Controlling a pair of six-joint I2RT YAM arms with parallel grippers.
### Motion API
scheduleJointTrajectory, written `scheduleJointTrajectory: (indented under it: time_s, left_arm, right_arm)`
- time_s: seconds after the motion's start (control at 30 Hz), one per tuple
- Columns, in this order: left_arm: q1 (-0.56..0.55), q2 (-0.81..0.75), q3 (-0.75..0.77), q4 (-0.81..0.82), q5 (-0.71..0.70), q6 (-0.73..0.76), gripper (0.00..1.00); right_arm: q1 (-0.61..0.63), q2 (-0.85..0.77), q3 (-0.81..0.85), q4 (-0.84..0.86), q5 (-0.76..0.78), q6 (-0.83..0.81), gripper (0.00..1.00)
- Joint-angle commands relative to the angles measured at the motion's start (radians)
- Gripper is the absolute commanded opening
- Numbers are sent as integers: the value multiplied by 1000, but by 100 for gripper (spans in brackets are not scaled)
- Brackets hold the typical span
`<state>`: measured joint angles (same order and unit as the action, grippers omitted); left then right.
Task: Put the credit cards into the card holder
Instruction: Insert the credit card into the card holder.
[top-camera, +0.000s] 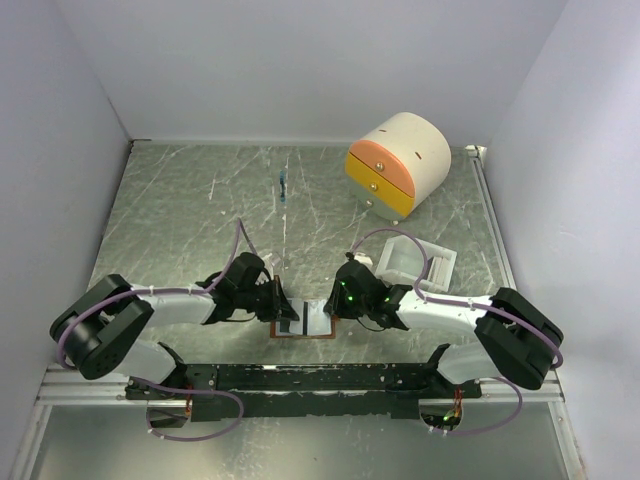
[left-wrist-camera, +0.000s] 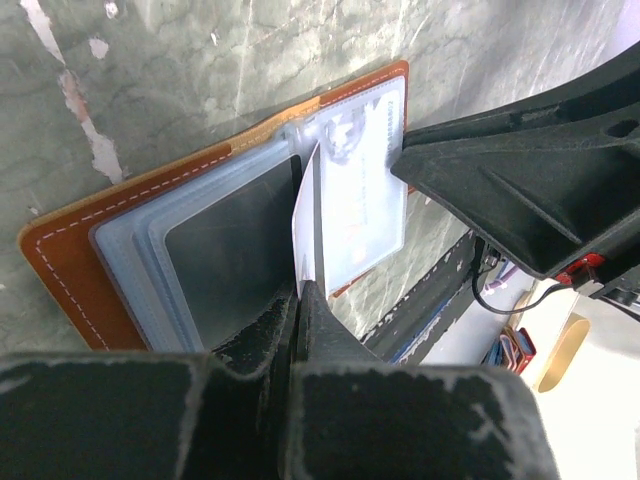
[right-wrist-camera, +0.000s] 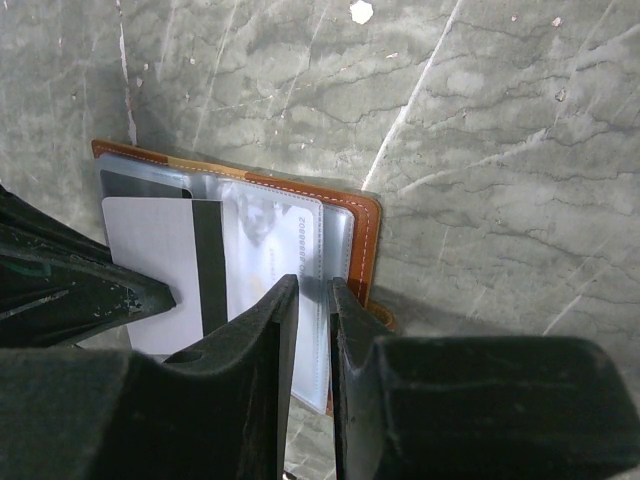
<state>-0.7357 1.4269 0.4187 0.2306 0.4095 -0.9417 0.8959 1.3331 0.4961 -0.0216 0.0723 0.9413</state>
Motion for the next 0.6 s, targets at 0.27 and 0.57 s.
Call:
scheduleJointTrajectory:
  time_s: [0.27, 0.57]
  left_arm:
    - [6, 44, -6, -1, -85, 29, 7]
    - [5, 60, -17, 21, -89, 21, 7]
  right_arm:
    - [10, -12, -18, -32, 17, -9, 18]
    - [11, -6, -12, -32, 17, -7, 18]
